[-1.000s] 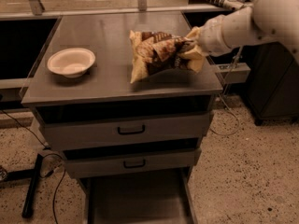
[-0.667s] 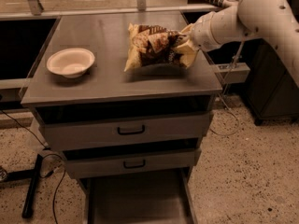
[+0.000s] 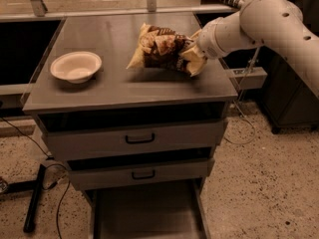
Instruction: Pick brown chip bag from bottom drawer and place on counter
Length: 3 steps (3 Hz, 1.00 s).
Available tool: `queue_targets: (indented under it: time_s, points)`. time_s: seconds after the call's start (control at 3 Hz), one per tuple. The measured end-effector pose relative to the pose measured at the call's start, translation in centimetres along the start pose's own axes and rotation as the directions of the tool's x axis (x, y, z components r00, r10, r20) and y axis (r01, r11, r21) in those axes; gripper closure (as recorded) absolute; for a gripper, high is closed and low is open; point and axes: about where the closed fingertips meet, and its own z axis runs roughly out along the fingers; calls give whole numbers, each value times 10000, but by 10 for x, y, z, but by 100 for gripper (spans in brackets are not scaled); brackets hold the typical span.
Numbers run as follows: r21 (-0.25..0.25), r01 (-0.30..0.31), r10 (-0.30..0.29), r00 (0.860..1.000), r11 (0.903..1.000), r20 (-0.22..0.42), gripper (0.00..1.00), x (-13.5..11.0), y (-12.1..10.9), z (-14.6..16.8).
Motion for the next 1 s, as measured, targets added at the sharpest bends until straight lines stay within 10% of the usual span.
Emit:
queue_targets:
  time_s: [1.0]
  points:
    - [-83,-99,99,9999,9999,-32,35,1,5,4]
